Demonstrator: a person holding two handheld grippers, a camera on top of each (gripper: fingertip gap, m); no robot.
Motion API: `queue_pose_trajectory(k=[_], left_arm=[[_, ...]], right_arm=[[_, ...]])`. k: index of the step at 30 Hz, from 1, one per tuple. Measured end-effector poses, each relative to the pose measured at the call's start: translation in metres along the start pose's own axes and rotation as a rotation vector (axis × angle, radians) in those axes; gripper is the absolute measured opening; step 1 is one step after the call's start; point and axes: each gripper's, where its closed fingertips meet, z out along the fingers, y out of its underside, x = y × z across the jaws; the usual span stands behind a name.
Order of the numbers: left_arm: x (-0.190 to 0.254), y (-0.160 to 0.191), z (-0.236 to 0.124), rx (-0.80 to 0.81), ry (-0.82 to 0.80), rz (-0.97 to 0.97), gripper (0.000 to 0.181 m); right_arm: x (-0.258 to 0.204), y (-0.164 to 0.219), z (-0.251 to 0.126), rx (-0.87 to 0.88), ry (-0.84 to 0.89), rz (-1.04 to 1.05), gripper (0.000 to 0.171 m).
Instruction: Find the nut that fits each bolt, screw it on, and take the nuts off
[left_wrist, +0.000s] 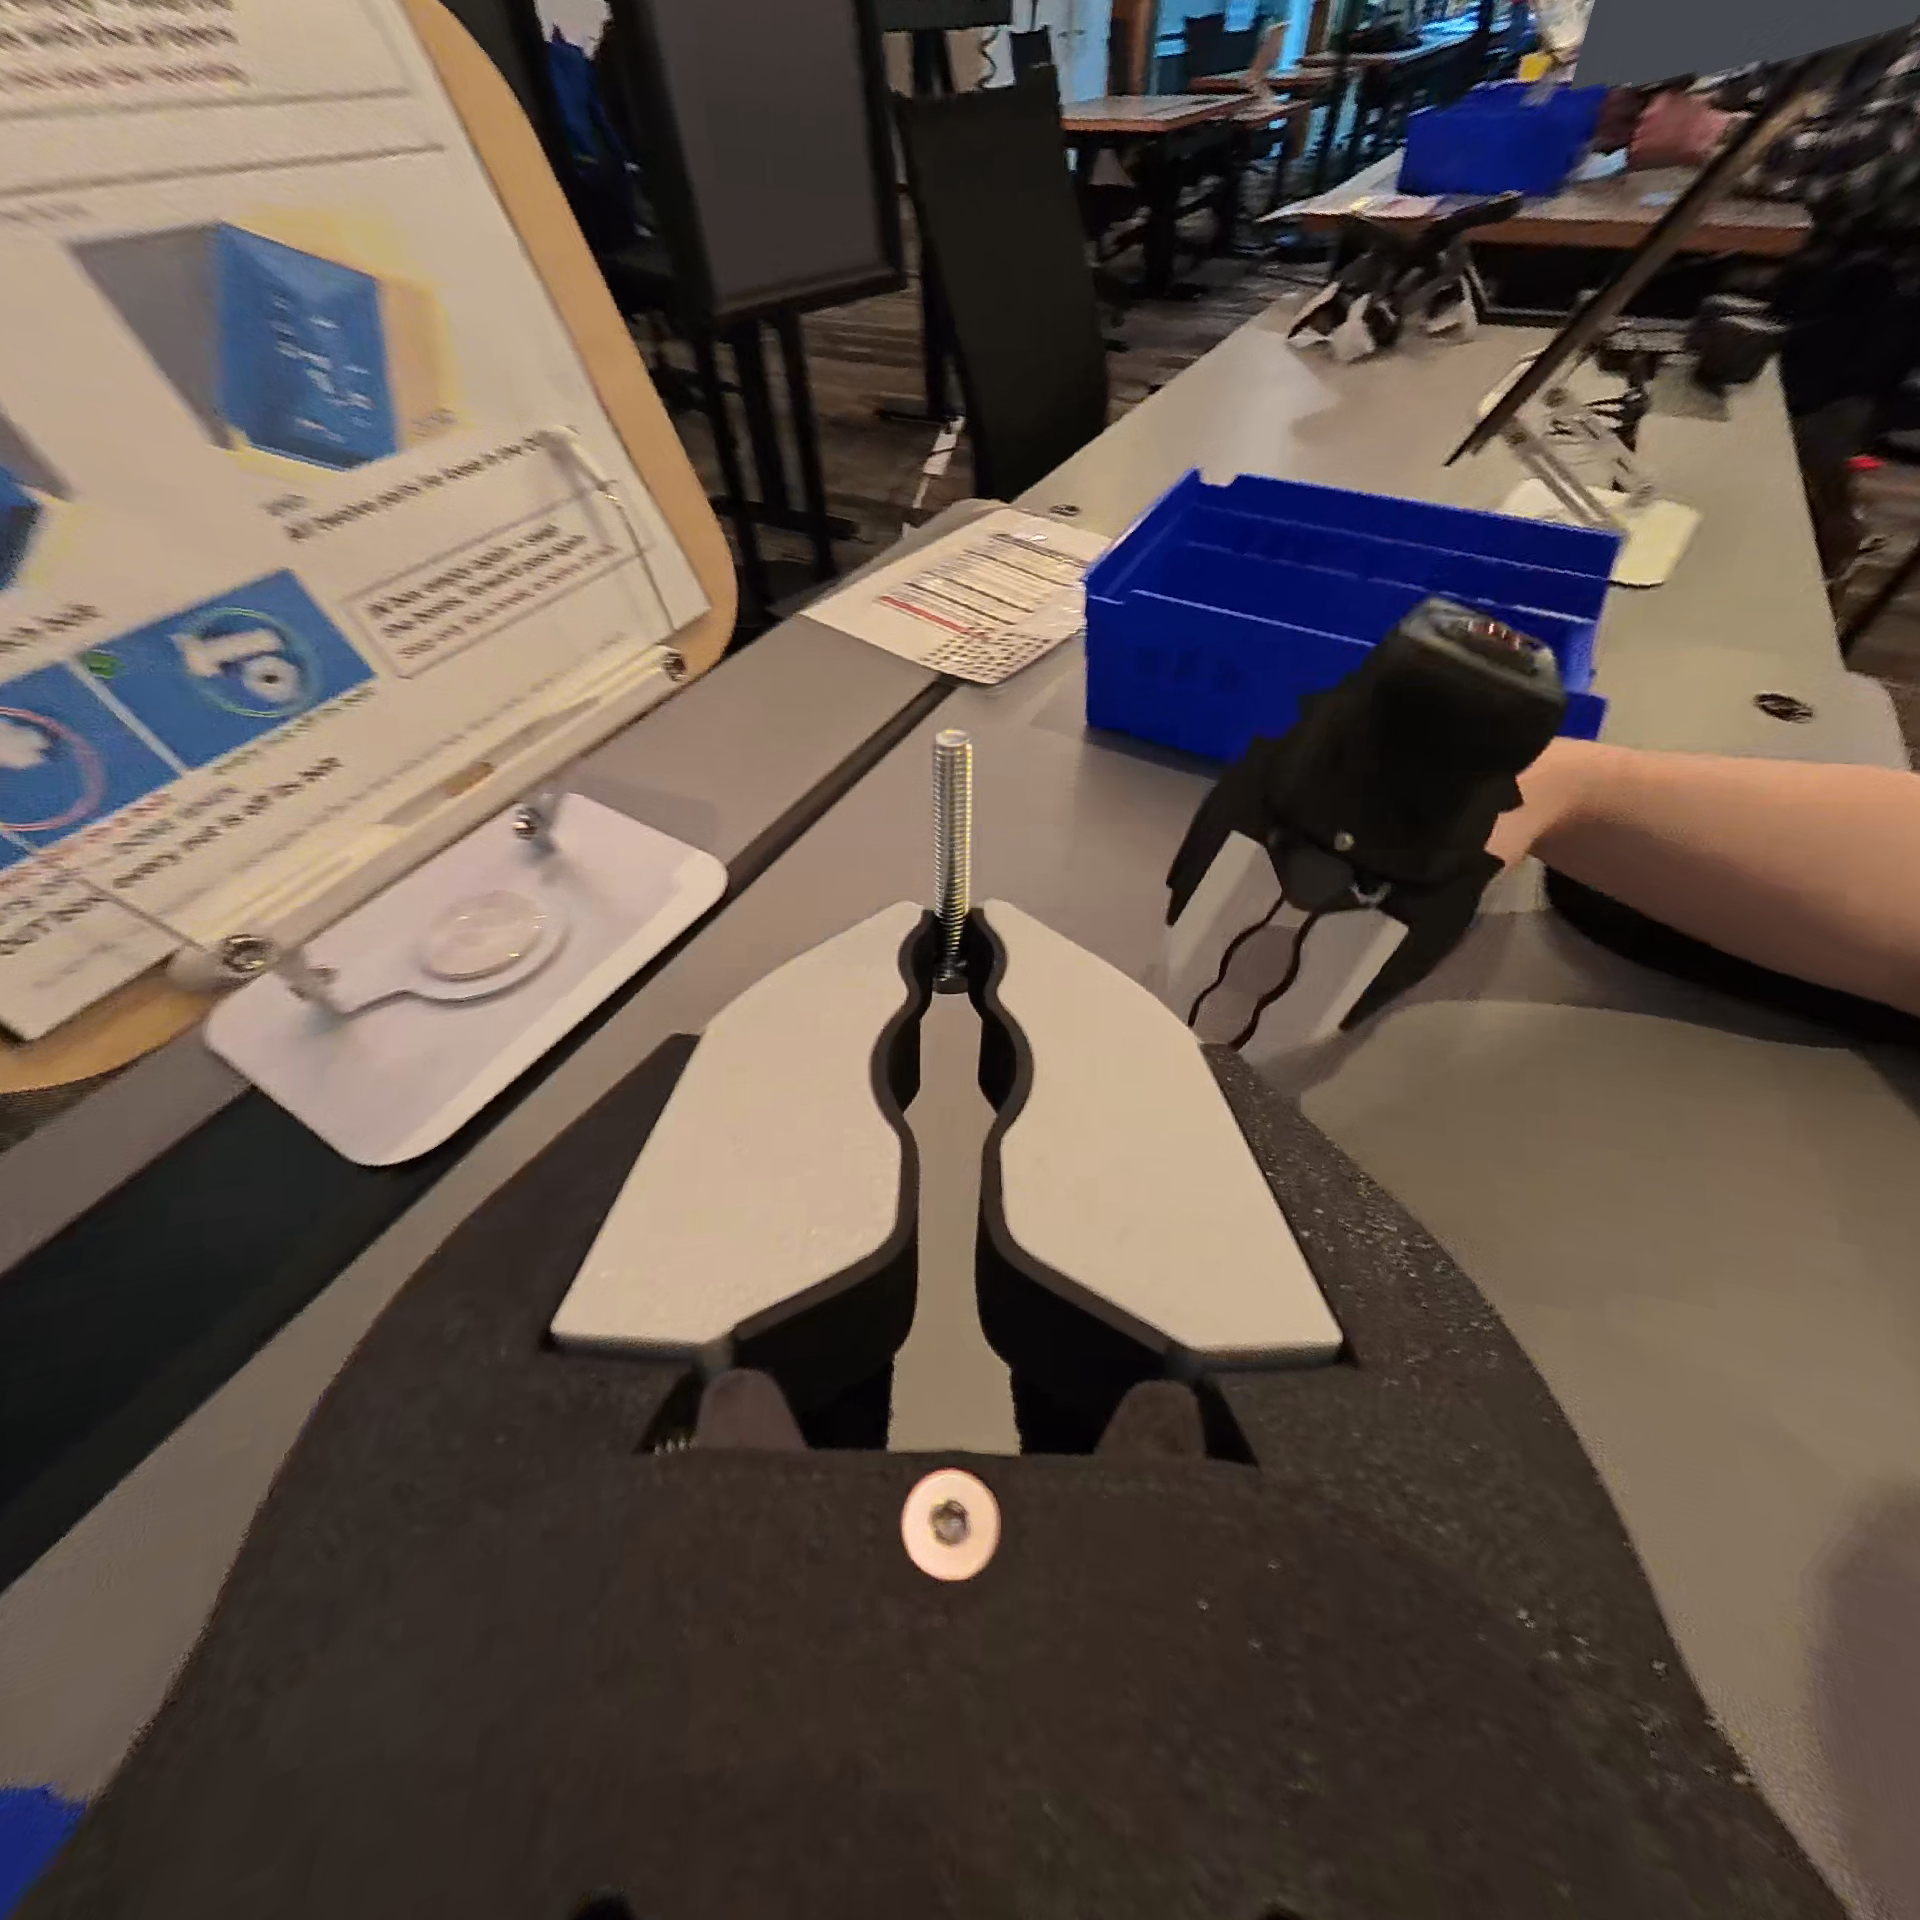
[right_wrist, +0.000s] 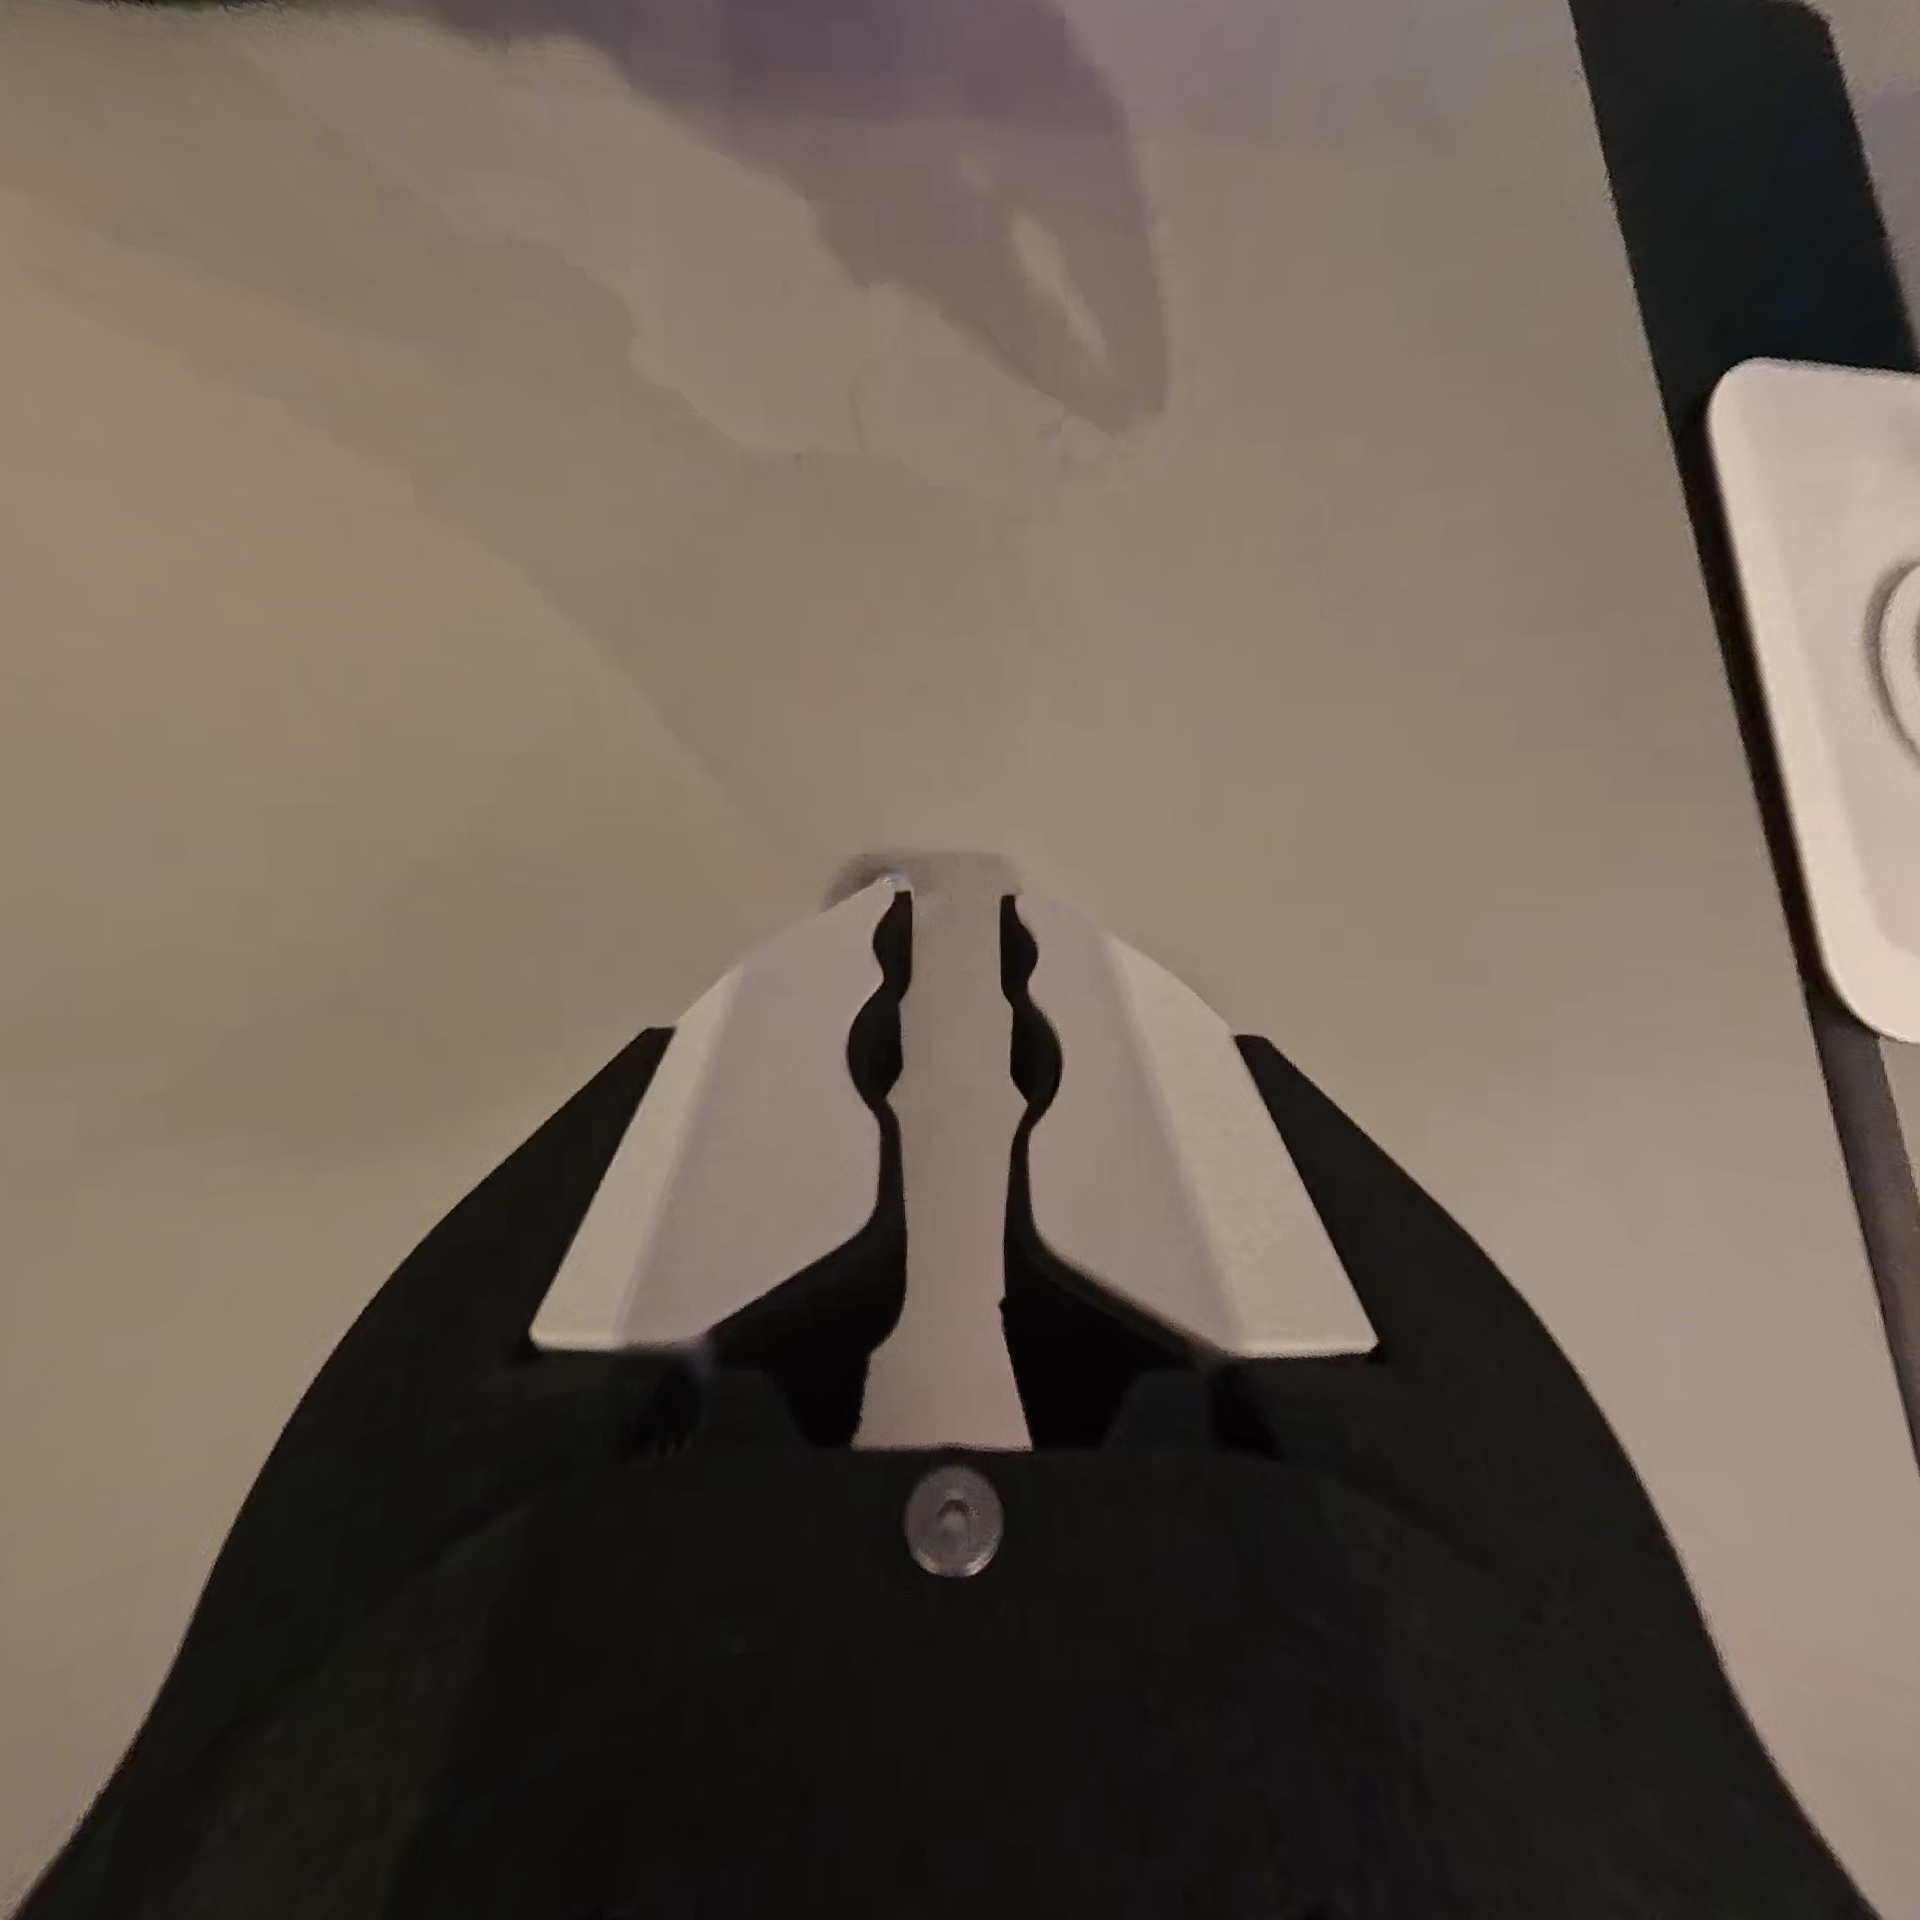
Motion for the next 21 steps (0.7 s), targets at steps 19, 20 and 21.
queue_pose_trajectory(k=[19, 20, 21], left_arm=[[0.000, -0.002, -0.003, -0.023, -0.021, 0.039, 0.005], [0.001, -0.002, -0.003, -0.026, -0.020, 0.038, 0.005], [0.001, -0.002, -0.004, -0.026, -0.019, 0.040, 0.005]], right_arm=[[-0.014, 0.019, 0.043, -0.208, 0.003, 0.211, 0.019], [-0.014, 0.021, 0.044, -0.220, 0.011, 0.203, 0.019], [-0.013, 0.023, 0.044, -0.233, 0.020, 0.191, 0.019]])
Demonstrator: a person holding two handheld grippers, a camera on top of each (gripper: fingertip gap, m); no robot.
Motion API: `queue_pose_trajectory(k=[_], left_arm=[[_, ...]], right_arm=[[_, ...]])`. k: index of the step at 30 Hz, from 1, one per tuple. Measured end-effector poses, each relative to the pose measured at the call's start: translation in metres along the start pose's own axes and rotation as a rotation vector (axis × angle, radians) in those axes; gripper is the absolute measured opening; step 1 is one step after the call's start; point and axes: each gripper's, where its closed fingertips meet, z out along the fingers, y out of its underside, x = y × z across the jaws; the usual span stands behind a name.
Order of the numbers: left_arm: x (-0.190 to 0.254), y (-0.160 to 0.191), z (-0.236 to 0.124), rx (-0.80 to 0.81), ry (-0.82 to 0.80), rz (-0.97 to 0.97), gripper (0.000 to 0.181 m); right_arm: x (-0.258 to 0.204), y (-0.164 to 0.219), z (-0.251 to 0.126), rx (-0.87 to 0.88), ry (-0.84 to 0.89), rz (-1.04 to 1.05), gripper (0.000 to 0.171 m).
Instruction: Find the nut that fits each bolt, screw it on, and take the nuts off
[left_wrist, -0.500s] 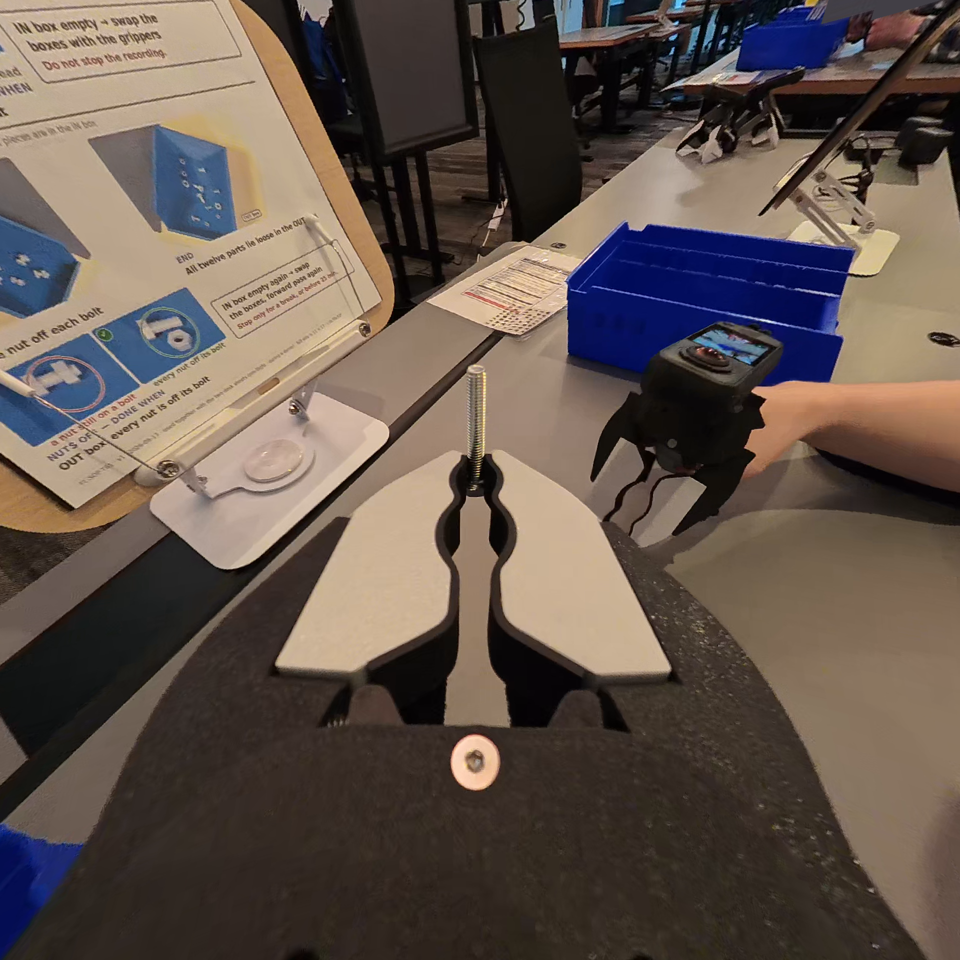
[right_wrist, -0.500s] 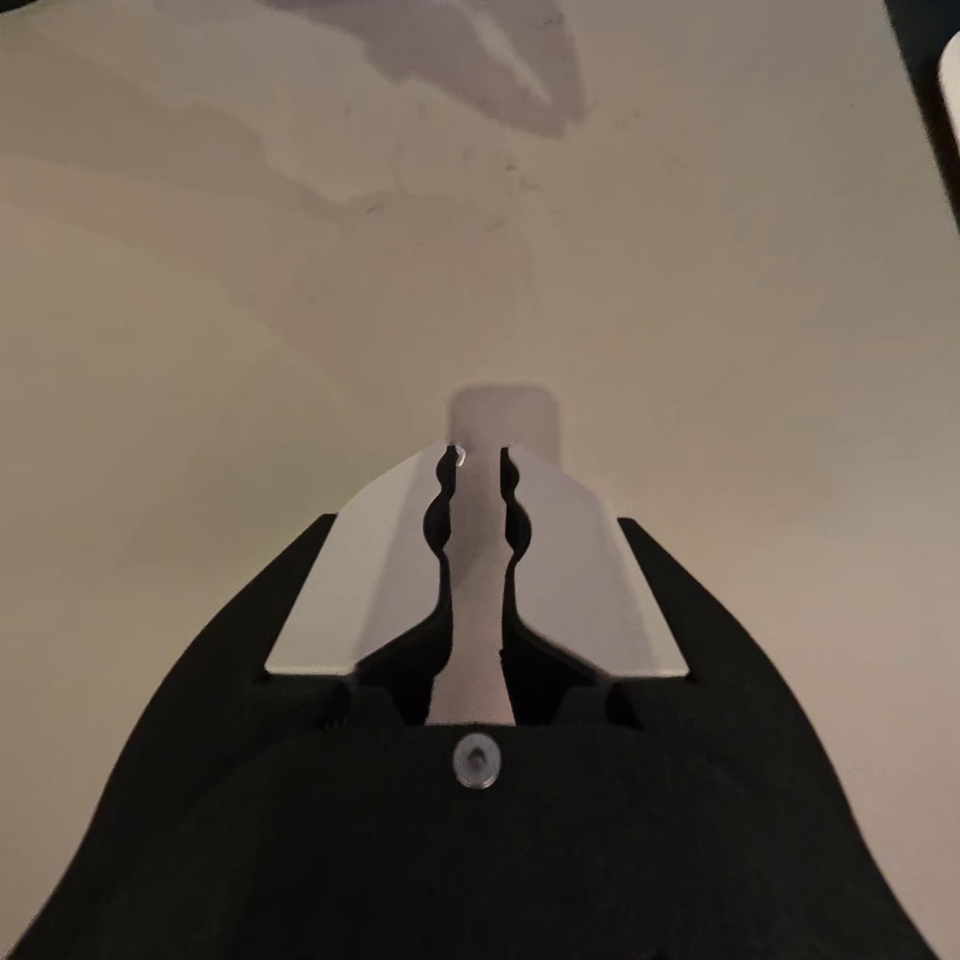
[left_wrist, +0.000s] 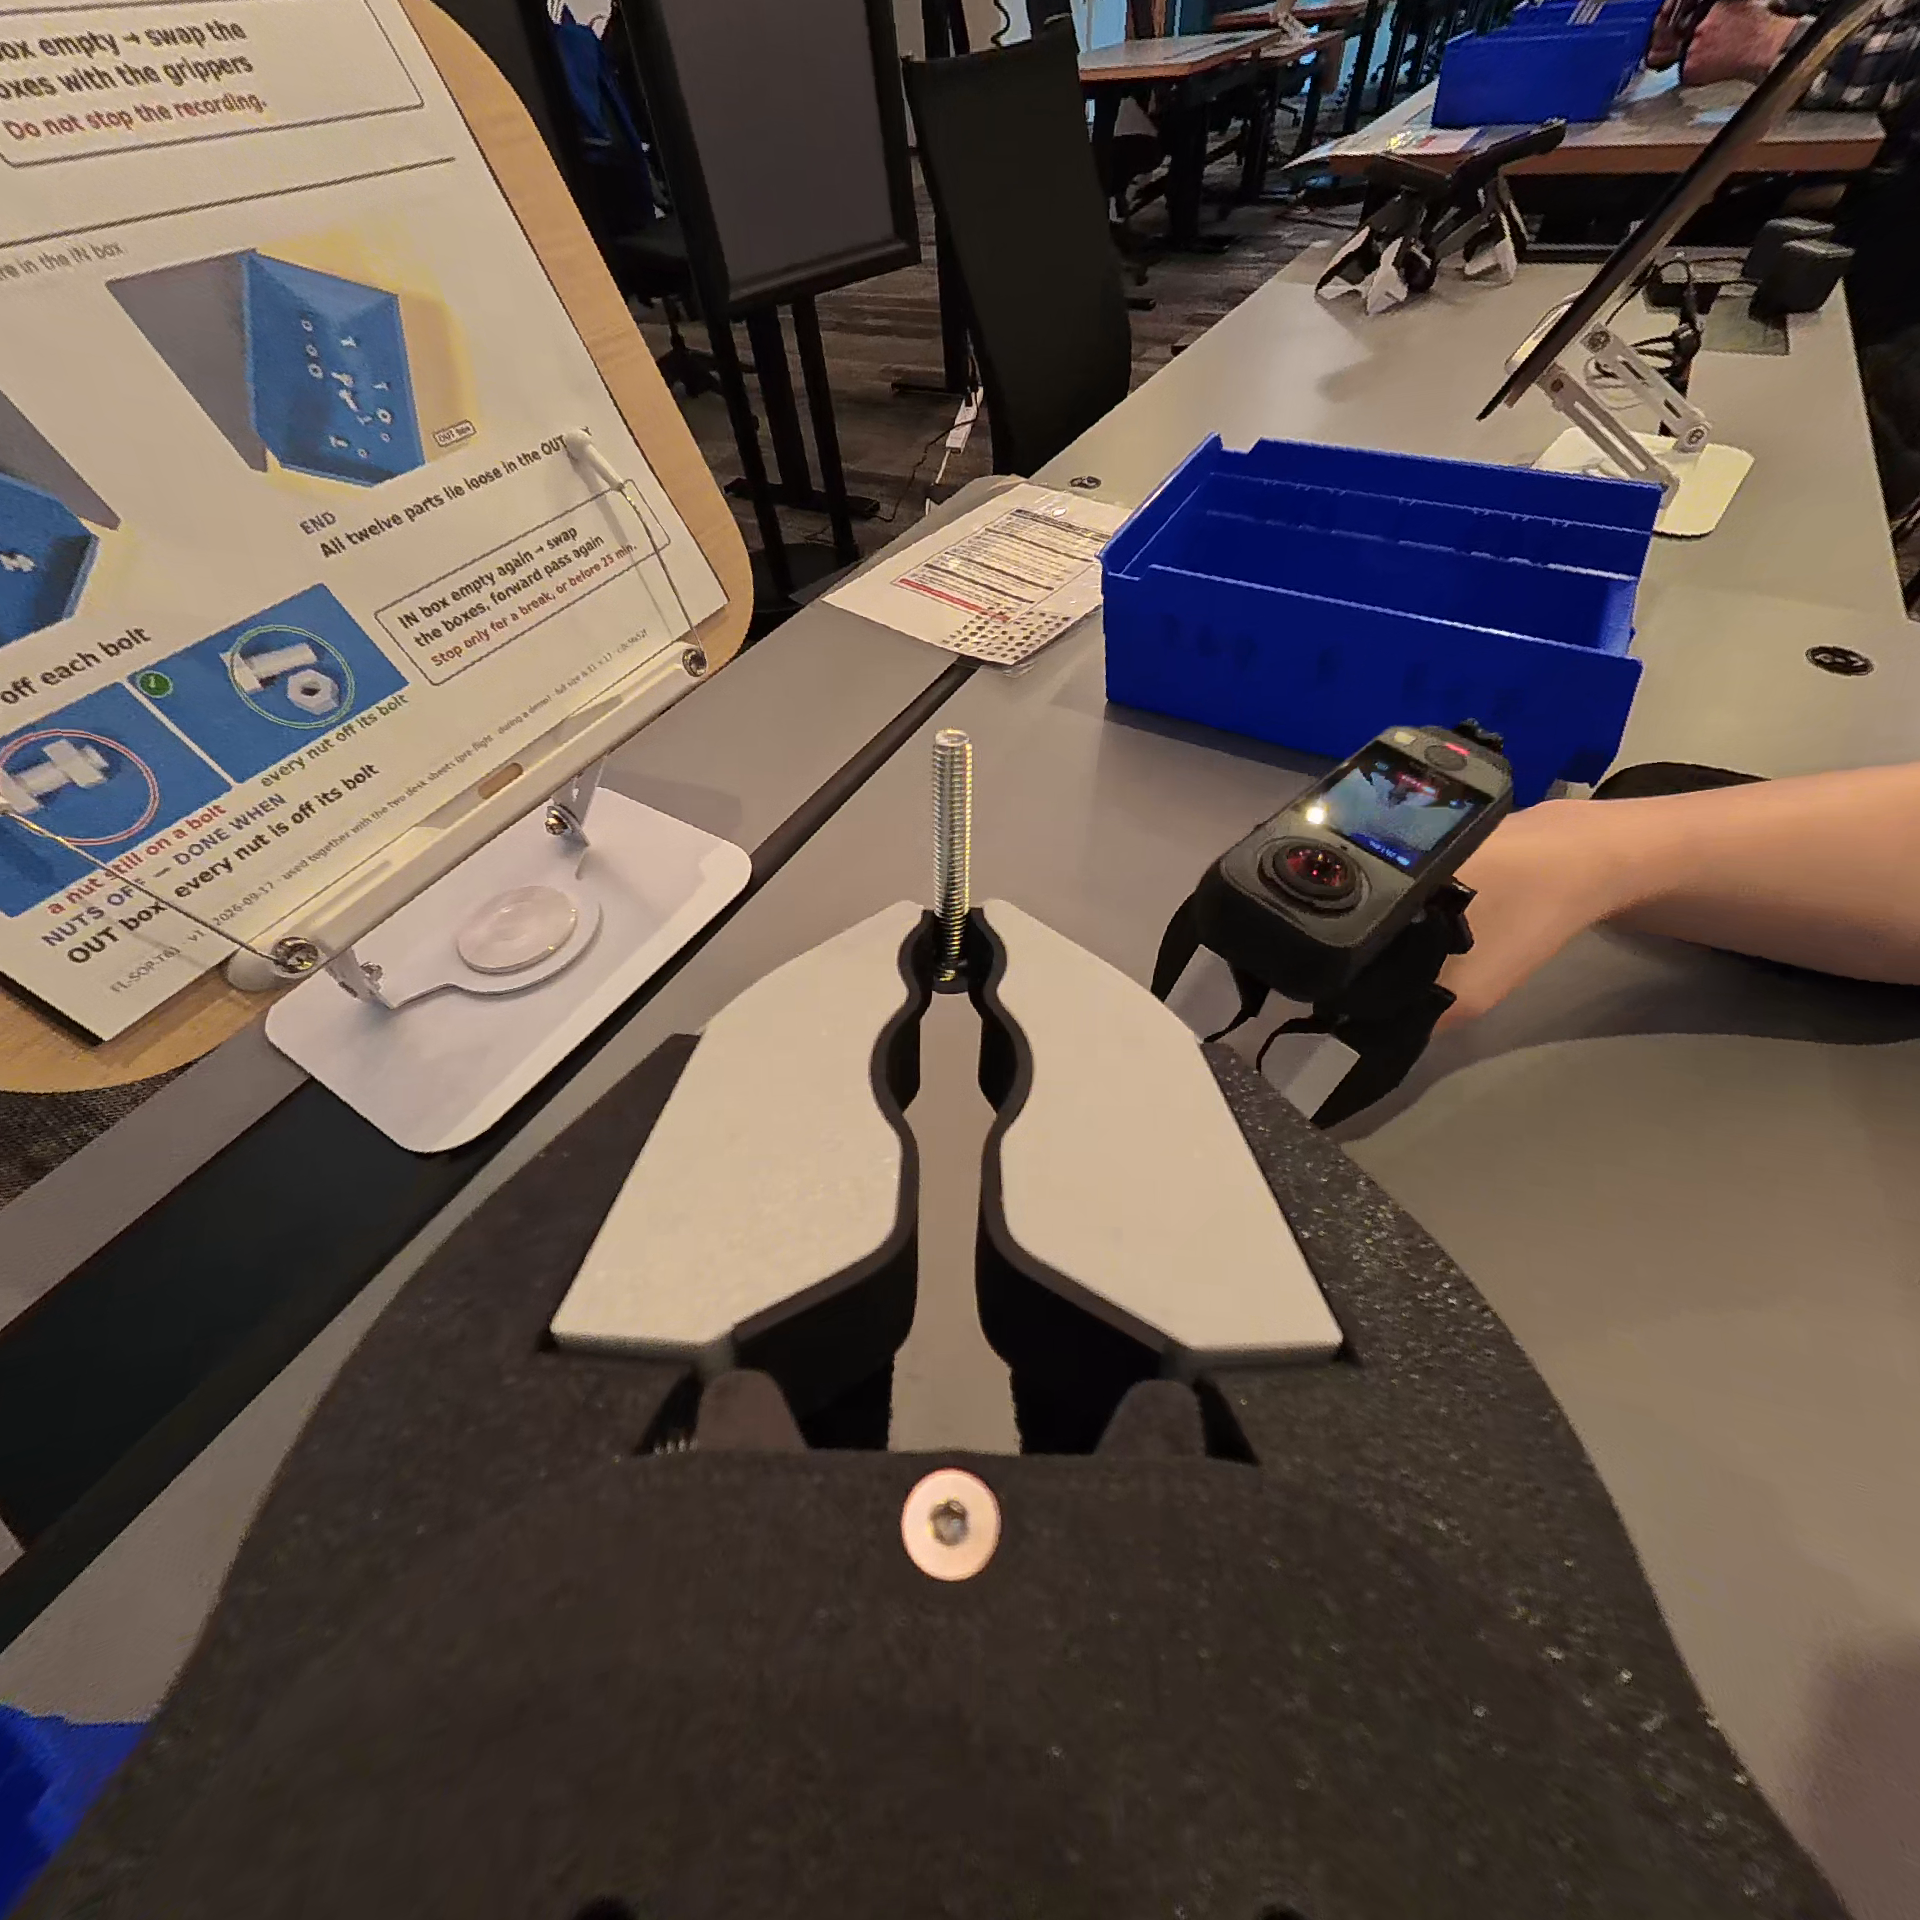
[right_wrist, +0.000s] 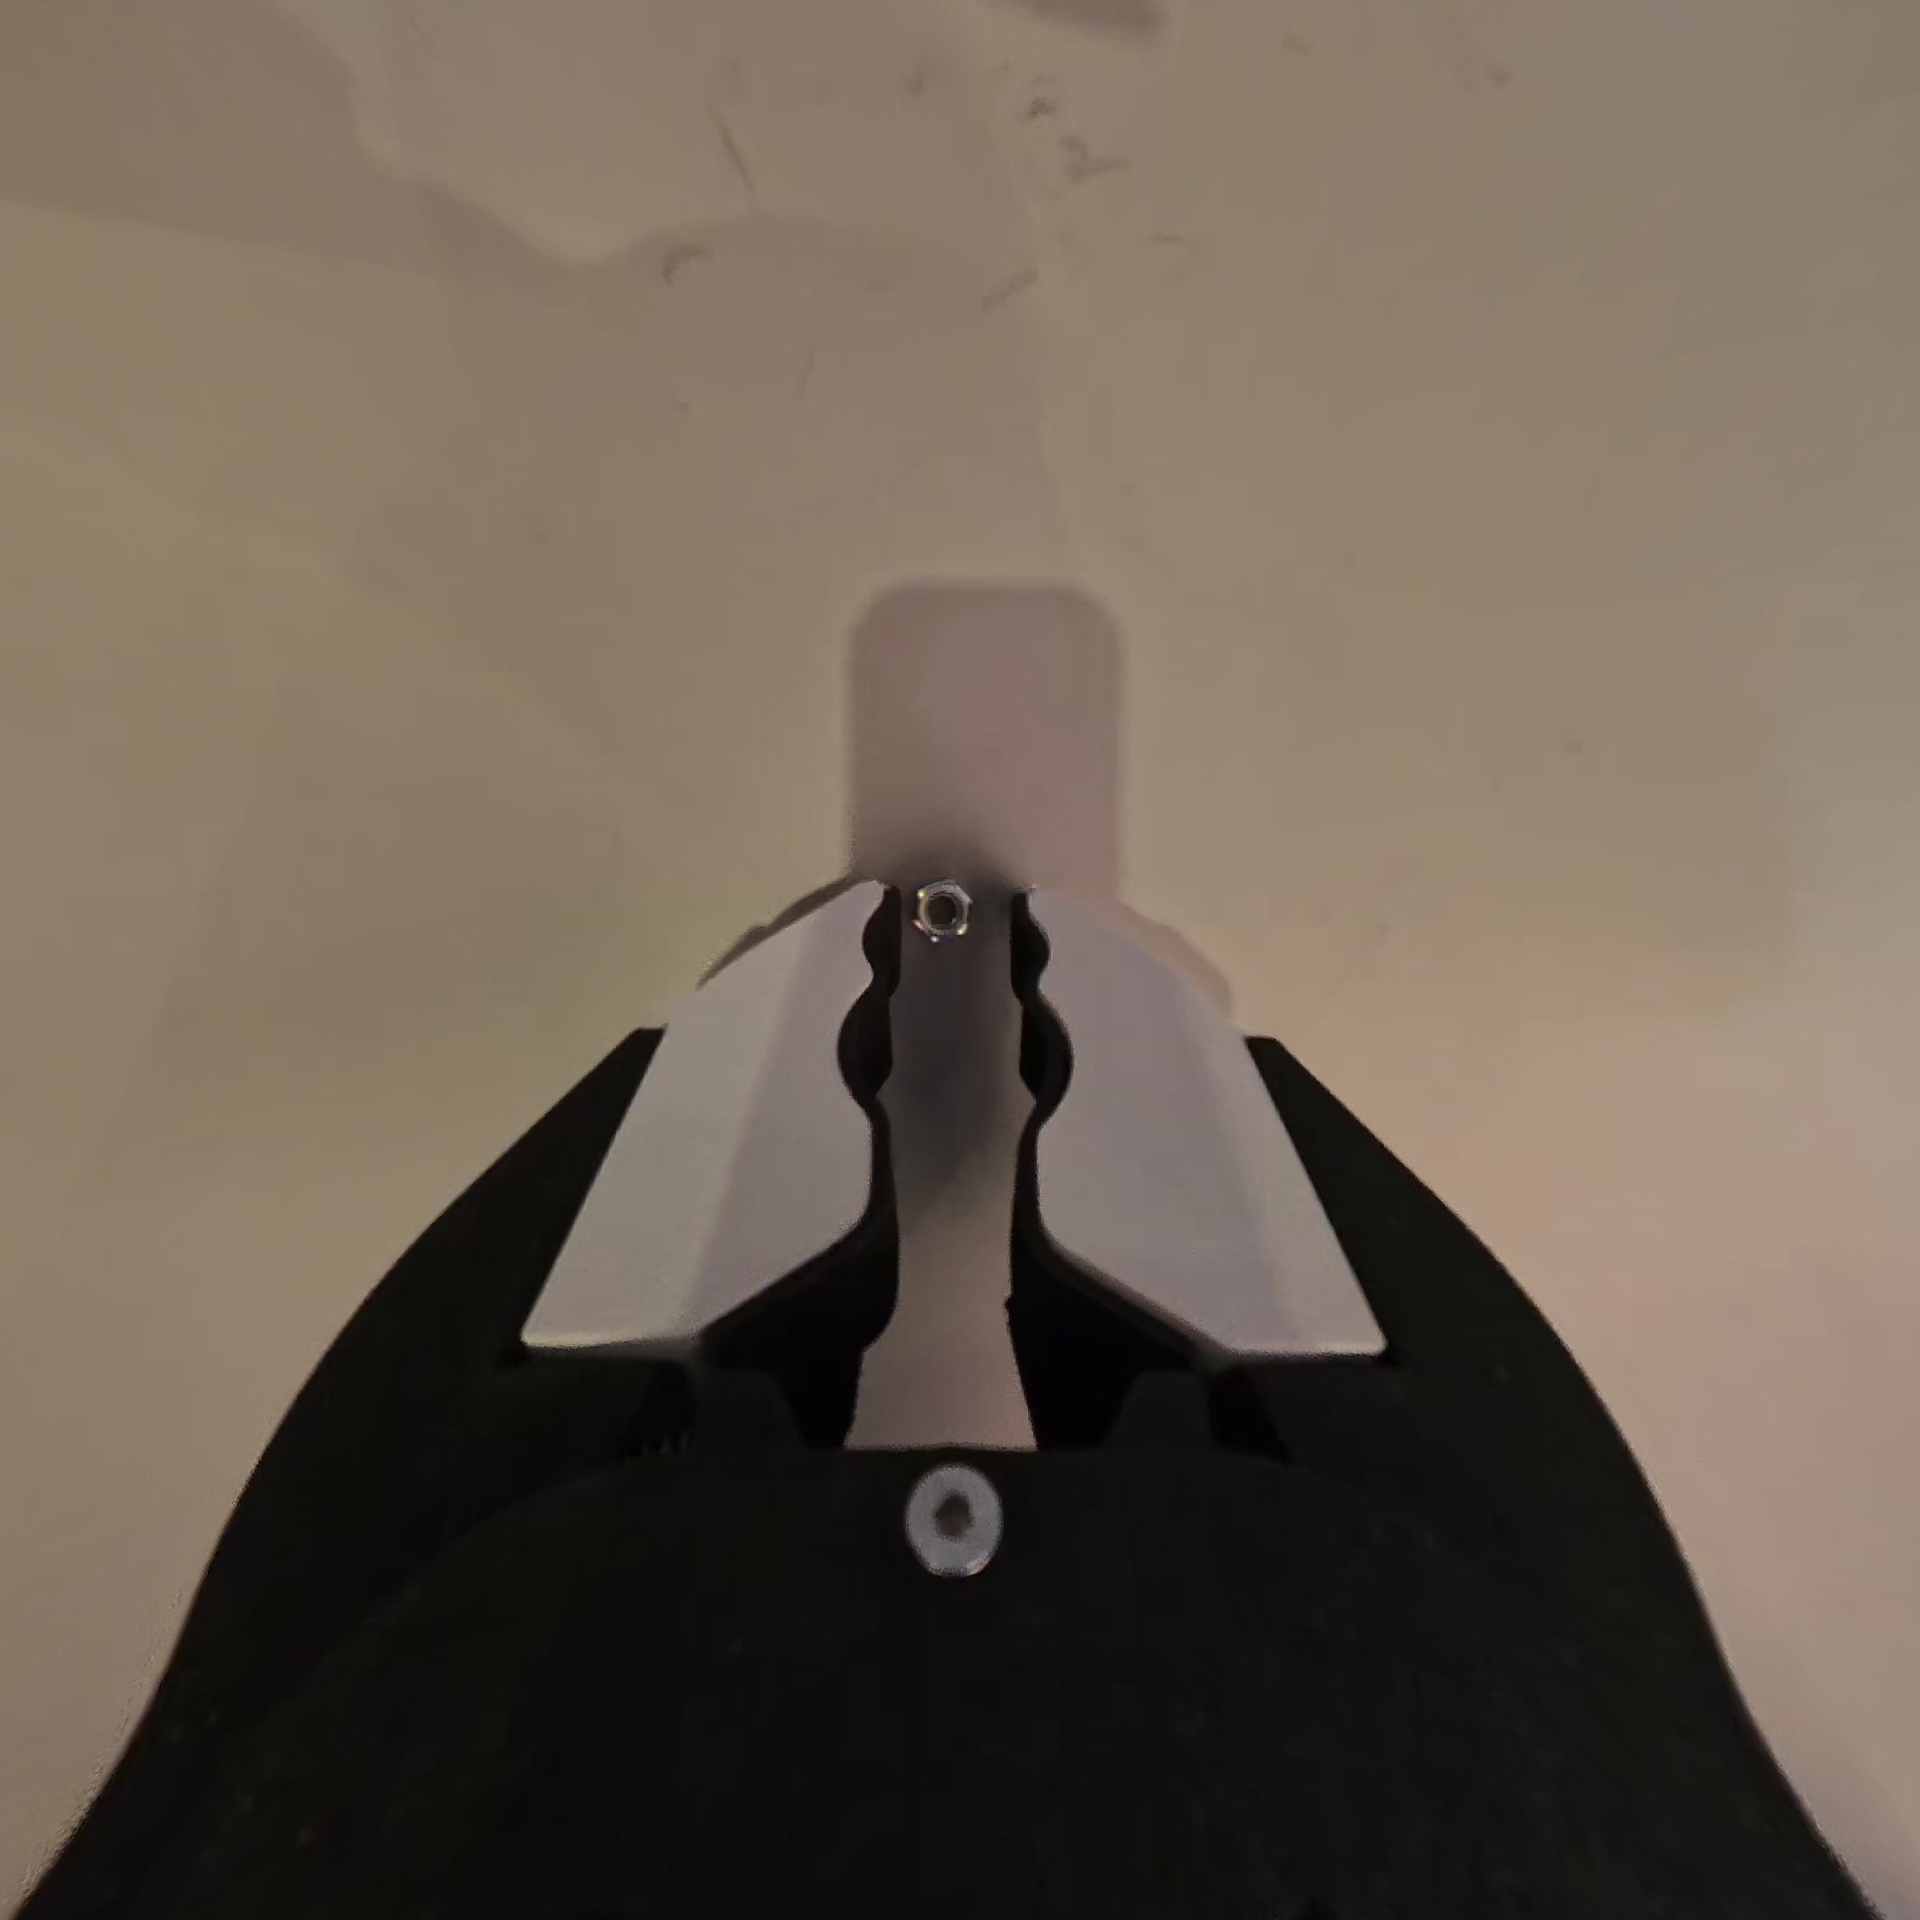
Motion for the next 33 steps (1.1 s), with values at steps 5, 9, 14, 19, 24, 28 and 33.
queue_pose_trajectory(k=[5, 9, 14, 19, 24, 28, 33], left_arm=[[0.003, 0.001, 0.002, -0.008, 0.008, 0.004, 0.005], [0.006, 0.005, 0.007, -0.028, 0.019, 0.006, 0.005], [0.013, 0.013, 0.018, -0.052, 0.059, 0.014, 0.005], [0.030, 0.032, 0.046, -0.077, 0.134, 0.051, 0.005], [0.067, 0.038, 0.068, -0.009, 0.283, 0.099, 0.005], [0.094, 0.041, 0.072, 0.008, 0.396, 0.154, 0.005], [0.117, 0.045, 0.066, -0.008, 0.468, 0.297, 0.005]], right_arm=[[-0.005, -0.002, 0.001, 0.008, -0.030, 0.005, 0.010], [-0.005, -0.002, 0.001, 0.013, -0.039, 0.000, 0.010], [0.009, -0.003, -0.019, 0.047, -0.016, -0.023, 0.010], [0.030, -0.029, -0.095, 0.310, 0.017, 0.015, 0.010], [0.013, -0.062, -0.180, 0.647, 0.005, -0.111, 0.010], [-0.014, -0.075, -0.208, 0.723, 0.073, -0.314, 0.010], [-0.029, -0.068, -0.190, 0.583, 0.118, -0.456, 0.010]])
